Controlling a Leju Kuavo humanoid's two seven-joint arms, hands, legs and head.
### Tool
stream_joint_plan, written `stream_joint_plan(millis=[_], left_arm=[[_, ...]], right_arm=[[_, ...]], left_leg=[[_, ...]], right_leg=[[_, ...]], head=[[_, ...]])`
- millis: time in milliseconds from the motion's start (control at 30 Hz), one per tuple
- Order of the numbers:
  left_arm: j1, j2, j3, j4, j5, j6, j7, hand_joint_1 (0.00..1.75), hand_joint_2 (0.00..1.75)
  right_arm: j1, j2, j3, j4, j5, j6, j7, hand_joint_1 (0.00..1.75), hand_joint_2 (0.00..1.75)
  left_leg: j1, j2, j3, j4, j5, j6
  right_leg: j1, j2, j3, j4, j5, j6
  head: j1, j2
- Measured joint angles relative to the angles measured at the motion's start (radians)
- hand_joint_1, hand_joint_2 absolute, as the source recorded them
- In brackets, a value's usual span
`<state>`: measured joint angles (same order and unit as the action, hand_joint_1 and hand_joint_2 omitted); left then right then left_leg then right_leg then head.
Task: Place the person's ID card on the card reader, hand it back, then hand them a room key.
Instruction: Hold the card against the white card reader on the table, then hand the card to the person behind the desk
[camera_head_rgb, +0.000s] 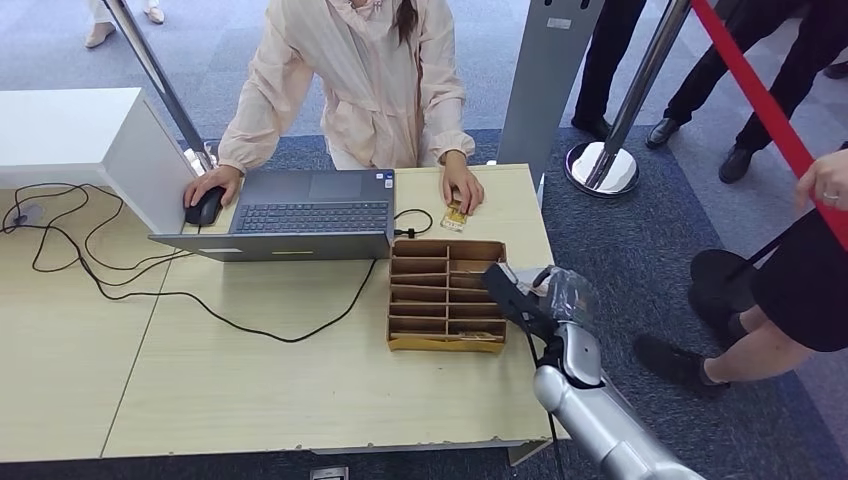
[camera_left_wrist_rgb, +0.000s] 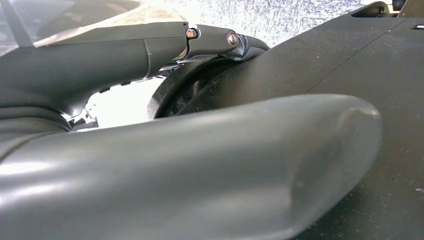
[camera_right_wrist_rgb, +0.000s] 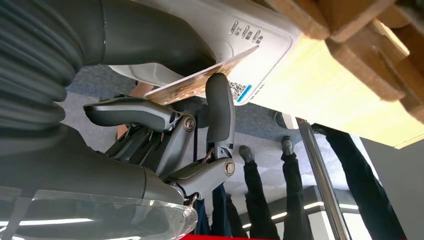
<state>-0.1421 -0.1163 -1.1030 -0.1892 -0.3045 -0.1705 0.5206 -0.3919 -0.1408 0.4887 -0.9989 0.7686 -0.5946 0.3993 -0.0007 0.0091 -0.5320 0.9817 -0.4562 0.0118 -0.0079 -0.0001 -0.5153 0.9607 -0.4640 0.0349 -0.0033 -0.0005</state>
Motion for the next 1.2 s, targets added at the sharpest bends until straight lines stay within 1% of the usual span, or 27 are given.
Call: stream_joint_plan(millis=[200,433,733,933,1200], left_arm=[[0.0,0.0,0.002,0.0,-0.004,-0.001,0.0,0.0,0.0],[0.001,0.0,0.003,0.0,-0.005,-0.001,-0.004,0.0,0.0],[0.002,-0.001,0.011,0.0,-0.015,-0.006,-0.01,0.0,0.0],[0.003,-0.001,0.019,0.0,-0.025,-0.009,-0.012,0.0,0.0],[0.004,-0.002,0.025,0.0,-0.034,-0.011,-0.012,0.0,0.0]], right_arm=[[-0.006,0.0,0.003,0.006,0.002,-0.019,0.003,1.75,1.75],[-0.009,-0.018,0.0,-0.058,0.071,-0.02,0.056,1.75,1.75],[-0.014,-0.066,-0.027,-0.278,0.2,0.017,0.118,1.75,1.75],[-0.015,-0.089,-0.047,-0.434,0.258,0.022,0.133,1.75,1.75],[-0.015,-0.097,-0.065,-0.613,0.301,0.005,0.129,1.7,1.75]], left_leg=[[0.0,0.0,0.0,0.0,0.0,0.0],[0.0,0.0,0.0,0.0,0.0,0.0],[0.0,0.0,0.0,0.0,0.0,0.0],[-0.001,0.0,0.0,0.0,0.0,0.0],[-0.001,0.0,0.0,0.0,0.0,0.0]], right_leg=[[0.0,0.0,0.0,0.0,0.0,0.0],[0.0,0.0,0.0,0.0,0.0,0.0],[0.0,0.0,0.0,0.0,0.0,0.0],[0.0,0.0,0.0,0.0,0.0,0.0],[0.0,0.0,0.0,0.0,0.0,0.0]], head=[[0.0,0.0],[0.0,0.0],[0.0,0.0],[0.0,0.0],[0.0,0.0]])
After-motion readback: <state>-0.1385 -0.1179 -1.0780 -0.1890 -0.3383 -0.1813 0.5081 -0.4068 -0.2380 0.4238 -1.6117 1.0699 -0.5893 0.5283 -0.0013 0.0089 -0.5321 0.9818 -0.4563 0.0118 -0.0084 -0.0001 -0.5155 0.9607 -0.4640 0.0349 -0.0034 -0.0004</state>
